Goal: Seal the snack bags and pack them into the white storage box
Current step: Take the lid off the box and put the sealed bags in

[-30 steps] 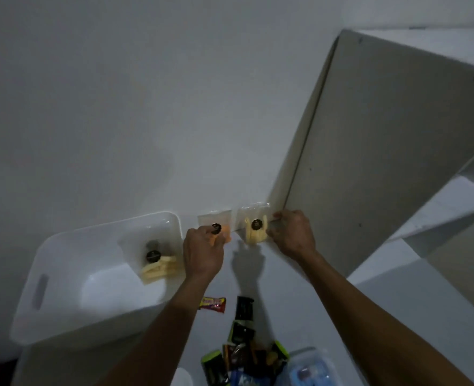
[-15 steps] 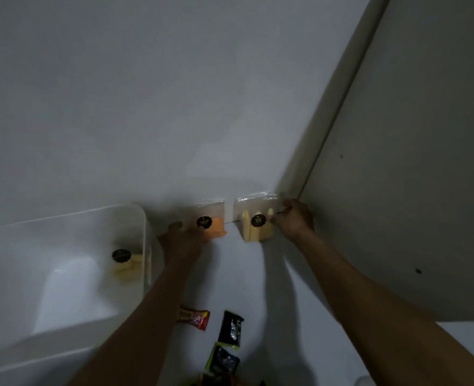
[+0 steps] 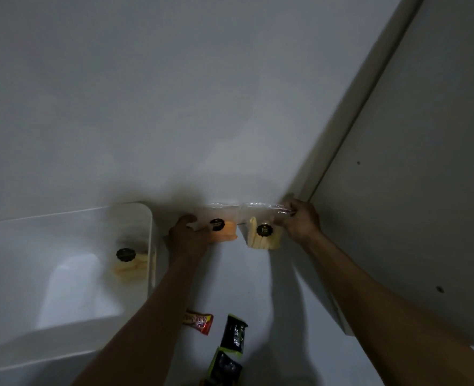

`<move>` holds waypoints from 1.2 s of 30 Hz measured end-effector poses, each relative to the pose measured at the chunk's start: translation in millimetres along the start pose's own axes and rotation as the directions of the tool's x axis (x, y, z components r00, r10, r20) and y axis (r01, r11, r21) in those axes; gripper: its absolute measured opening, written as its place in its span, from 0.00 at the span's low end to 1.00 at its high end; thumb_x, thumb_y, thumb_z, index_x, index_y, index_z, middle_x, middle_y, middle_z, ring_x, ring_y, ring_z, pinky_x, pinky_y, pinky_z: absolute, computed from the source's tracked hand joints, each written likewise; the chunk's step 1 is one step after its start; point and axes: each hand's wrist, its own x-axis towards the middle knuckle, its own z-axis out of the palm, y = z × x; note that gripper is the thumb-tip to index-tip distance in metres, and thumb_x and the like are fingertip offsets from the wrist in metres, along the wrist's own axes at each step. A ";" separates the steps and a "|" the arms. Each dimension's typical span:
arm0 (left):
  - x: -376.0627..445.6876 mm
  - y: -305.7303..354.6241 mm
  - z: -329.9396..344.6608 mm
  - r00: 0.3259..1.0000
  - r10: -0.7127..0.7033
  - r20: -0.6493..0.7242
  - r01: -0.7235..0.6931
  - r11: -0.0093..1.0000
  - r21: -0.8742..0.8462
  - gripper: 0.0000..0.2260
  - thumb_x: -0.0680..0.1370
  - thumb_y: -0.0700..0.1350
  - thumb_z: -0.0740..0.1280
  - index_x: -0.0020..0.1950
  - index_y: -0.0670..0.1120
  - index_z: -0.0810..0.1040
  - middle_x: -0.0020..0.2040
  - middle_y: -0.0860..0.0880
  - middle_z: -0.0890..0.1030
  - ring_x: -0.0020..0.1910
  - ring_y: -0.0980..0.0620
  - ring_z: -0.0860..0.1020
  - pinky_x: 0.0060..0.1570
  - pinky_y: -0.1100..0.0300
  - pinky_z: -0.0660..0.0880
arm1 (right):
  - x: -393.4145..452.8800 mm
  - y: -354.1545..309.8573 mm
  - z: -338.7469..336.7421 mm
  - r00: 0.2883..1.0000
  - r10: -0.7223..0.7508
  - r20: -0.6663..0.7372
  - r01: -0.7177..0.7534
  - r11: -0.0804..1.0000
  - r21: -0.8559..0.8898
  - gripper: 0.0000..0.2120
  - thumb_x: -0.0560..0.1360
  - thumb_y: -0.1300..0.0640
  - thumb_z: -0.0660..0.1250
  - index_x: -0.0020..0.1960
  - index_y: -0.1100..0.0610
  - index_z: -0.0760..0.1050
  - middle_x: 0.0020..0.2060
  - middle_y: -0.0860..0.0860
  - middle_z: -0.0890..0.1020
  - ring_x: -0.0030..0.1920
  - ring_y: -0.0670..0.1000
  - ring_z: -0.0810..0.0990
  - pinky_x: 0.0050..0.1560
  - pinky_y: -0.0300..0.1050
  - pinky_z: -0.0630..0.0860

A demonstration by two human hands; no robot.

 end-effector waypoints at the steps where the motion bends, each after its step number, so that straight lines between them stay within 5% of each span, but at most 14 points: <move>1: -0.5 0.3 -0.5 1.000 0.015 -0.017 -0.014 1.000 0.011 0.16 0.69 0.41 0.76 0.54 0.43 0.79 0.47 0.43 0.80 0.42 0.47 0.77 0.35 0.65 0.67 | -1.7 -1.2 0.1 1.000 -0.019 0.001 0.019 1.000 0.007 0.12 0.62 0.66 0.79 0.37 0.57 0.77 0.33 0.47 0.78 0.36 0.45 0.73 0.33 0.36 0.69; 5: -9.0 4.5 -4.8 0.991 0.132 -0.012 -0.131 0.990 0.057 0.08 0.69 0.39 0.76 0.46 0.45 0.81 0.39 0.49 0.76 0.33 0.55 0.74 0.30 0.75 0.67 | -9.7 -8.7 -5.1 0.994 -0.090 0.063 0.096 0.990 -0.099 0.16 0.67 0.63 0.78 0.30 0.50 0.74 0.31 0.43 0.79 0.36 0.42 0.75 0.33 0.32 0.69; 8: -10.8 7.5 -6.9 0.975 0.222 0.001 -0.221 0.969 0.108 0.07 0.69 0.39 0.76 0.44 0.46 0.82 0.42 0.48 0.75 0.37 0.51 0.76 0.33 0.77 0.66 | -9.7 -17.1 -10.9 0.982 -0.129 0.138 0.159 0.957 -0.241 0.10 0.70 0.62 0.74 0.34 0.50 0.79 0.40 0.45 0.84 0.45 0.44 0.81 0.42 0.35 0.72; 10: -10.0 9.5 -7.7 0.954 0.299 0.019 -0.296 0.932 0.207 0.05 0.70 0.43 0.75 0.43 0.50 0.82 0.47 0.47 0.75 0.42 0.48 0.77 0.41 0.68 0.69 | -9.2 -22.2 -16.3 0.972 -0.143 0.185 0.206 0.898 -0.388 0.01 0.72 0.57 0.73 0.42 0.52 0.83 0.44 0.46 0.85 0.47 0.47 0.82 0.46 0.41 0.77; 13: -10.2 16.4 -11.6 0.925 0.363 0.108 -0.375 0.840 0.392 0.01 0.73 0.50 0.71 0.43 0.54 0.81 0.49 0.50 0.76 0.50 0.48 0.77 0.50 0.52 0.74 | -14.3 -32.1 -22.0 0.965 -0.140 0.220 0.241 0.803 -0.546 0.07 0.73 0.49 0.72 0.49 0.50 0.83 0.47 0.48 0.85 0.49 0.52 0.82 0.50 0.48 0.80; 18: -15.8 31.2 -13.2 0.881 0.413 0.232 -0.462 0.637 0.617 0.10 0.78 0.53 0.64 0.50 0.51 0.83 0.52 0.48 0.78 0.54 0.44 0.74 0.51 0.50 0.69 | -25.2 -46.9 -25.8 0.946 -0.172 0.276 0.317 0.681 -0.661 0.05 0.76 0.53 0.69 0.49 0.50 0.84 0.46 0.51 0.84 0.48 0.54 0.80 0.45 0.46 0.76; 23: -36.2 51.0 -29.7 0.872 0.445 0.205 -0.476 0.670 0.570 0.09 0.77 0.49 0.66 0.48 0.49 0.85 0.49 0.48 0.81 0.50 0.43 0.77 0.50 0.48 0.72 | -42.4 -70.9 -46.7 0.945 -0.174 0.276 0.322 0.630 -0.706 0.07 0.74 0.60 0.70 0.42 0.48 0.82 0.45 0.50 0.84 0.44 0.52 0.80 0.40 0.44 0.71; 28: -59.5 99.9 -74.6 0.831 0.531 0.163 -0.538 0.695 0.477 0.09 0.76 0.43 0.65 0.43 0.48 0.86 0.47 0.50 0.84 0.50 0.45 0.78 0.52 0.47 0.74 | -79.9 -126.5 -78.0 0.927 -0.278 0.253 0.371 0.565 -0.737 0.03 0.74 0.52 0.72 0.47 0.47 0.83 0.47 0.49 0.84 0.47 0.52 0.81 0.40 0.46 0.75; 36: -92.5 133.3 -215.8 0.766 0.631 0.122 -0.615 0.663 0.428 0.04 0.75 0.50 0.71 0.44 0.53 0.86 0.49 0.53 0.85 0.54 0.48 0.79 0.58 0.46 0.71 | -205.6 -238.7 -90.3 0.835 -0.496 0.238 0.505 0.517 -0.692 0.04 0.74 0.51 0.73 0.48 0.47 0.83 0.43 0.46 0.84 0.42 0.46 0.81 0.40 0.45 0.80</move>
